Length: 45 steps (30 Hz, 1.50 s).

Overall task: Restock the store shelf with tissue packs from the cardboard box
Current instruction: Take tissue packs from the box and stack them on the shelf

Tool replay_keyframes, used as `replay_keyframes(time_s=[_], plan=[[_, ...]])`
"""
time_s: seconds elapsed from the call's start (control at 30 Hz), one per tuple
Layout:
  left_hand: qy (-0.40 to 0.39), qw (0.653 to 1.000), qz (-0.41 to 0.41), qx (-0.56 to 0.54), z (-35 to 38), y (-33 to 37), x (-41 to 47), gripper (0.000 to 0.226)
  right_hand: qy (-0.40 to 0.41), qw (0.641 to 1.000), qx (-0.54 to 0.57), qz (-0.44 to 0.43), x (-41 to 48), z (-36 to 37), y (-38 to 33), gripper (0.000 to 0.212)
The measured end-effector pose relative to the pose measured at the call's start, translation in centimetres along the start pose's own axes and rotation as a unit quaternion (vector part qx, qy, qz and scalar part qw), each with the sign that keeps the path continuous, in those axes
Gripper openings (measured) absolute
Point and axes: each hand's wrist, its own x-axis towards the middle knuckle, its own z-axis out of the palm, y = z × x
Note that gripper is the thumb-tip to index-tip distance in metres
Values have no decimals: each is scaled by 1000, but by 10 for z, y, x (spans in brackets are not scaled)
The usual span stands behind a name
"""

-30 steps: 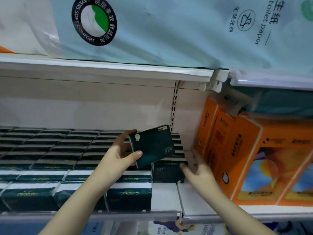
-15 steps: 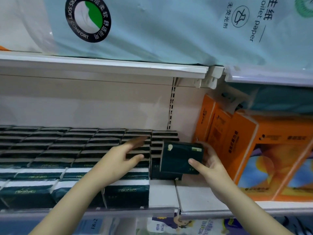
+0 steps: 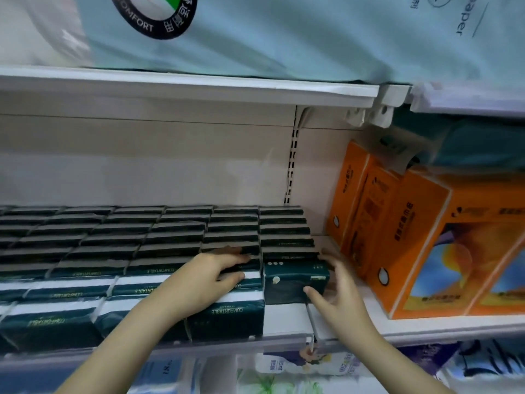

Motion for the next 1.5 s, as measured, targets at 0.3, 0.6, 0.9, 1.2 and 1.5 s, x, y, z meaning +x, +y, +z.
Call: replay_keyframes(time_s=[0.3,0.6,0.9,1.2,1.5], plan=[[-2,1000,25,14,1,-4,2,41,-5,995,78,61,4,12,0,62],[-15,998,47,25,0,-7,1,42,18,998,52,35,0,17,-1,70],[-15,998,50,30,-1,-6,1,41,62,993,59,78,-4,8,9,41],[12,993,119,-7,5,24,11,49,72,994,87,-4,-1,-5,-5,39],[31,992,114,-33,11,64,28,75,93,985,64,-130,3,-22,-34,39]])
